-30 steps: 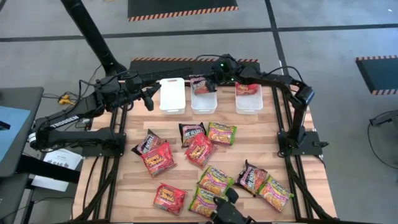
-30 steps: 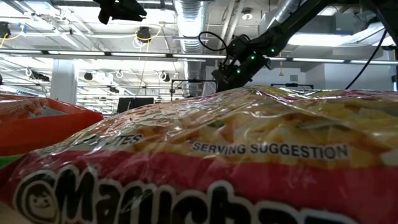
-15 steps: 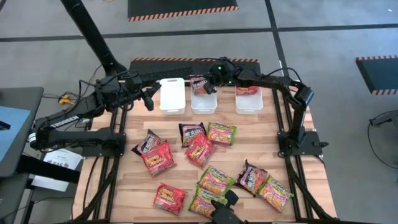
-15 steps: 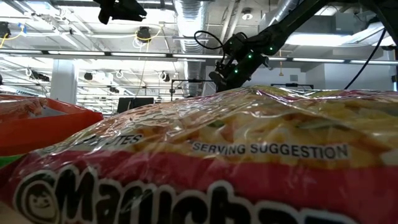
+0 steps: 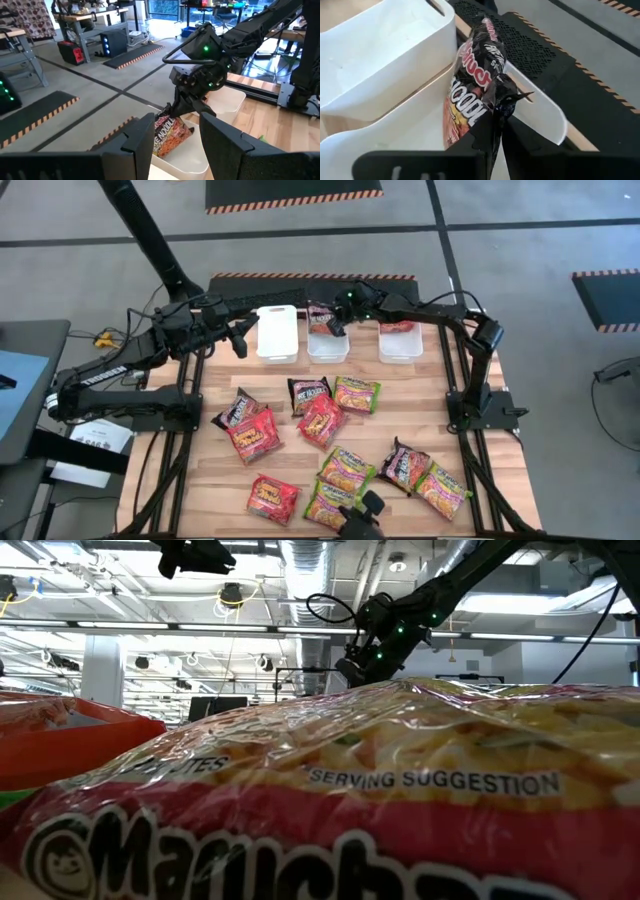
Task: Sort Maruchan noodles
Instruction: Put the black noodle pack into the middle white bin
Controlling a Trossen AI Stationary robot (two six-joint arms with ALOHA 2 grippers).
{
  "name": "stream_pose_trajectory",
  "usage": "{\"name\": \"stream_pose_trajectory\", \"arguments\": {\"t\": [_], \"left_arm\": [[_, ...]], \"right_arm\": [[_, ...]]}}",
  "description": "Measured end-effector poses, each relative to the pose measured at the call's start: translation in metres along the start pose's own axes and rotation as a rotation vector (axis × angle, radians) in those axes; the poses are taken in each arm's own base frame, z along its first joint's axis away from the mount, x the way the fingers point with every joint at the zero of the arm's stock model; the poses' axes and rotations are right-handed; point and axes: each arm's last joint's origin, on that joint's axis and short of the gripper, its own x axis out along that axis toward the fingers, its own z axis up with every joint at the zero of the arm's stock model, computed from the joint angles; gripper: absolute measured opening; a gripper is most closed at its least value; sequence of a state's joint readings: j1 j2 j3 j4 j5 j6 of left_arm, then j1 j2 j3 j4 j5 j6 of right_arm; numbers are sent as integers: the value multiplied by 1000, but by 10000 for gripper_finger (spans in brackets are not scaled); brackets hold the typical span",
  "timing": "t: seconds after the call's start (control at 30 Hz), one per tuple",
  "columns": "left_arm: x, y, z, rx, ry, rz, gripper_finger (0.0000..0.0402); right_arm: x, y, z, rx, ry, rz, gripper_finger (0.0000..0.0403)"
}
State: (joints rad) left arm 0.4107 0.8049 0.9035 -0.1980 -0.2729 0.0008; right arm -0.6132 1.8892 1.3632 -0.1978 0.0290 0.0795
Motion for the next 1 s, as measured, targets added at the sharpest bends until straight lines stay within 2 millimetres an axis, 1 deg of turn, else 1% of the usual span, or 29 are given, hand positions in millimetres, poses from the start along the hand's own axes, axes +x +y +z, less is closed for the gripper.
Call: {"name": "stream_pose_trajectory", "arguments": {"t": [0.07, 0.17, 0.27, 0.43, 0.57, 0.67, 0.83, 1.0], "left_arm": [[0, 0, 0, 3, 0, 0, 146], [0, 0, 0, 3, 1, 0, 146], [0, 0, -1, 6, 10, 0, 146], [0, 0, -3, -3, 35, 1, 146], [0, 0, -4, -3, 37, 2, 146], [0, 0, -4, -2, 37, 2, 146], [0, 0, -4, -2, 37, 2, 146], [0, 0, -4, -2, 37, 3, 146]], "right_arm": [[10, 1, -3, -10, 2, -22, 63], [26, 0, -18, -14, 69, -31, 63], [36, 3, -21, -9, 100, -31, 63], [35, 10, -14, -34, 116, -21, 63], [27, 11, 1, -47, 65, -49, 63], [24, 4, 6, -44, 87, -96, 63], [21, -7, 10, -35, 113, -116, 65], [18, -15, 14, 19, 130, -68, 86]]}}
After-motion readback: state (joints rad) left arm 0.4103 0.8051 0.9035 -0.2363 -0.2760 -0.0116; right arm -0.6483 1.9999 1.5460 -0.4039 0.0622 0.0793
